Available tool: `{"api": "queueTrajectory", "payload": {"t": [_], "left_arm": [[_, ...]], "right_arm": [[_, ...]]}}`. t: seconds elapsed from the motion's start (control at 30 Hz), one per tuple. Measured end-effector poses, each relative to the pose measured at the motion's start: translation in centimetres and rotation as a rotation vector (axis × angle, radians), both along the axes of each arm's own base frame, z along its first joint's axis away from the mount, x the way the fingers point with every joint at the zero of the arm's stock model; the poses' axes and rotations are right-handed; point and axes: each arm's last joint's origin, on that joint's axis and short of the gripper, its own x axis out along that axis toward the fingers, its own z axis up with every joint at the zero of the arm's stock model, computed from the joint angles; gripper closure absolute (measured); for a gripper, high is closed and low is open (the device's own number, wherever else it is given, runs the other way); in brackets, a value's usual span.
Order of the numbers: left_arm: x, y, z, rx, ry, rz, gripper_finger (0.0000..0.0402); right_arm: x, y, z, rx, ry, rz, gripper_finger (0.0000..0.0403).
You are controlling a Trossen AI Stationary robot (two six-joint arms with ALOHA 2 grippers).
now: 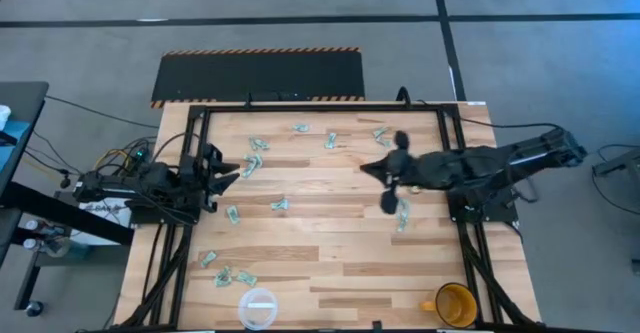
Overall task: Pick and place Stevia / Truvia into bins
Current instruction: Move the transparent container to the center of the table
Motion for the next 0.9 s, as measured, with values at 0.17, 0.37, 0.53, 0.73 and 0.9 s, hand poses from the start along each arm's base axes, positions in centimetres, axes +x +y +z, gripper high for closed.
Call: {"api": "queueTrajectory", "payload": {"t": [0.17,0.37,0.53,0.73,0.9], "left_arm": [[0.2,-0.3,-0.2,-0.008,0.025,-0.093,0.0294],[0.6,-0.4,1.0,-0.028,0.139,-0.138,0.0294],[1.9,-0.8,3.3,-0.050,0.246,-0.179,0.0294],[5.3,-2.4,5.7,-0.136,0.495,-0.264,0.0294],[8.2,-5.1,6.8,-0.228,0.781,-0.324,0.0294]], "right_arm": [[2.2,-0.5,-1.8,-0.030,0.157,-0.042,0.0403],[2.7,-1.9,-2.7,0.026,0.201,-0.128,0.0403],[2.6,-2.0,-2.5,0.031,0.188,-0.130,0.0403],[2.5,-2.1,-2.5,0.030,0.199,-0.132,0.0403],[2.2,-2.1,-2.8,0.070,0.223,-0.162,0.0403]]}}
